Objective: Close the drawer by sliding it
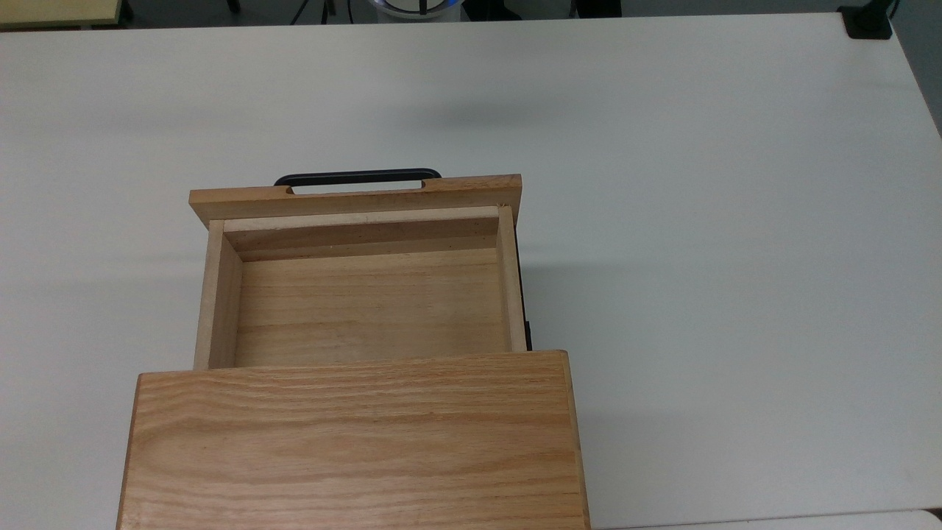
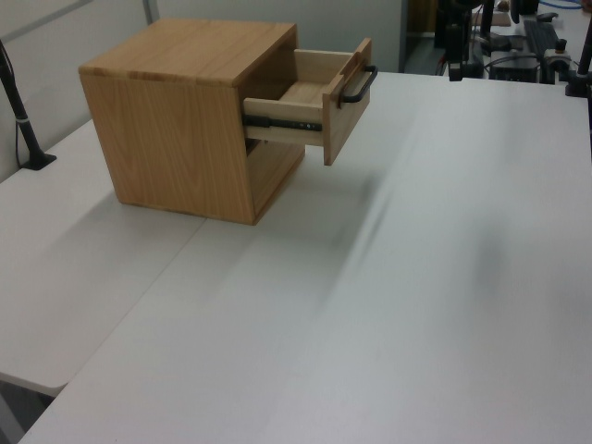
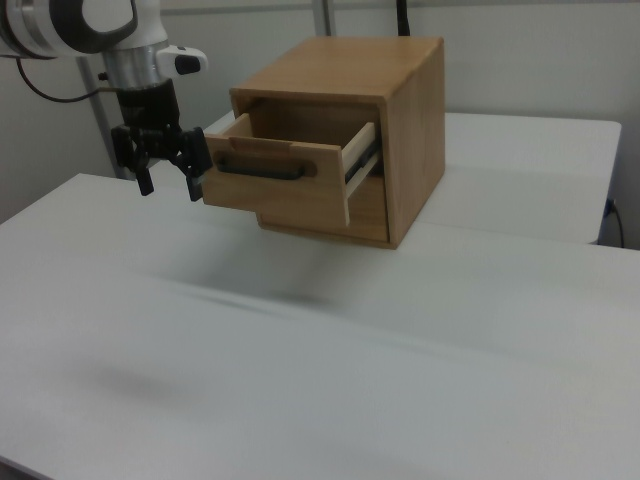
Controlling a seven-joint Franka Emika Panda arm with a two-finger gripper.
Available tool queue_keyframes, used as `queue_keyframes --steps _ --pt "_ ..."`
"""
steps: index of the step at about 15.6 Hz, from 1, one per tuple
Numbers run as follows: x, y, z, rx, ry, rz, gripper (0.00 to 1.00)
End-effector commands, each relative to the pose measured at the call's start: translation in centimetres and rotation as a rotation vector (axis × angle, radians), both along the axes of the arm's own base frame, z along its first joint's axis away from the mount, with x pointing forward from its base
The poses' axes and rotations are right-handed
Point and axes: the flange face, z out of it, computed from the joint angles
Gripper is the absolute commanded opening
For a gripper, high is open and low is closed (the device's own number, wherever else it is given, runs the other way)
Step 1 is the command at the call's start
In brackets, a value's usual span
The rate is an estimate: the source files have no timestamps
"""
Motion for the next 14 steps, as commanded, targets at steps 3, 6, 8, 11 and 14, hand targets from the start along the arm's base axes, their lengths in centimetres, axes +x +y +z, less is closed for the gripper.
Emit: queue_keyframes --steps 3,6,8,11,14 --pt "0.7 -0.2 -0.1 0.005 -0.016 0.027 0.11" --pt "1.4 -0.1 -1.5 0.001 0.009 0.027 0.0" --pt "2.0 -0.2 -2.5 -0.004 0.025 0.024 0.0" --pt "3.3 -0.6 -3.4 -0.004 -0.004 0.004 0.0" --pt "5.0 -1.0 -5.2 -0.007 -0.03 -0.007 0.0"
